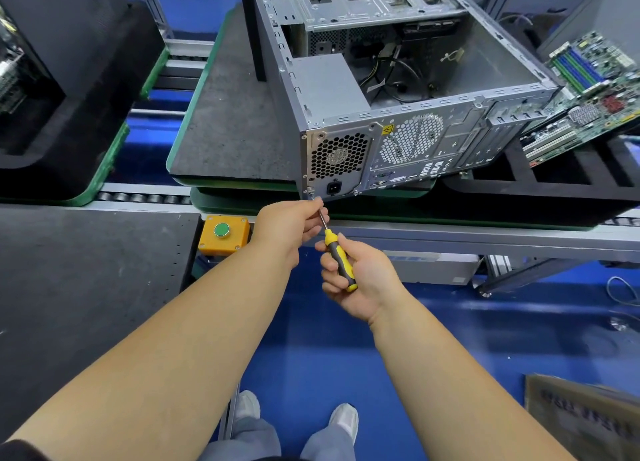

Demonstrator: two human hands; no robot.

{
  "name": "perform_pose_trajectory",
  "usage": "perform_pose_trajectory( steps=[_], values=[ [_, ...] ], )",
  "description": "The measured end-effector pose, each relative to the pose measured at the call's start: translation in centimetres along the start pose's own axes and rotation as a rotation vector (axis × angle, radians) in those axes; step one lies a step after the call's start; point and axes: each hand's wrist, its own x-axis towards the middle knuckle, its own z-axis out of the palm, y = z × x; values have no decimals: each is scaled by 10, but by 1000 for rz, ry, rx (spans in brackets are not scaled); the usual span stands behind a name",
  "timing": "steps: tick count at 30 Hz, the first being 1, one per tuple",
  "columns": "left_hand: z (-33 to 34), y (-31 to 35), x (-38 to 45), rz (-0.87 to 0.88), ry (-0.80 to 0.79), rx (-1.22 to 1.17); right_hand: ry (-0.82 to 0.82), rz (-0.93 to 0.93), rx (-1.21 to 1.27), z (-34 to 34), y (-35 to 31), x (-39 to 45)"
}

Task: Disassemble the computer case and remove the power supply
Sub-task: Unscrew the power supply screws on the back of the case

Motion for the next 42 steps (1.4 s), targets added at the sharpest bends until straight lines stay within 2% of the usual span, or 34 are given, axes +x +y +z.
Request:
perform_pose_trajectory(
  steps=[5,10,16,18,21,33,35,38,42],
  values=[
    [3,11,-3,-85,-20,-103,110,-47,-110,2,1,0],
    [2,10,-2,-93,-33,-133,175,-47,-147,7,-1,-1],
    [1,9,-1,-78,-60,-163,196,-84,-229,13,-2,1],
    [2,11,-2,-98,-53,-163,206,-48,-193,14,-5,-1],
    [2,11,-1,-113,-40,-156,138,17,-109,13,-9,-5],
    [4,15,-3,-138,-28,-136,184,-70,-177,14,-1,-4],
    [5,16,-3,-137,-32,-134,213,-109,-279,15,-1,-1],
    [5,16,-4,-128,-36,-116,338,-207,-651,16,0,0],
    [7,18,-7,-134,-30,-89,464,-446,-1059,19,1,-1]
  ],
)
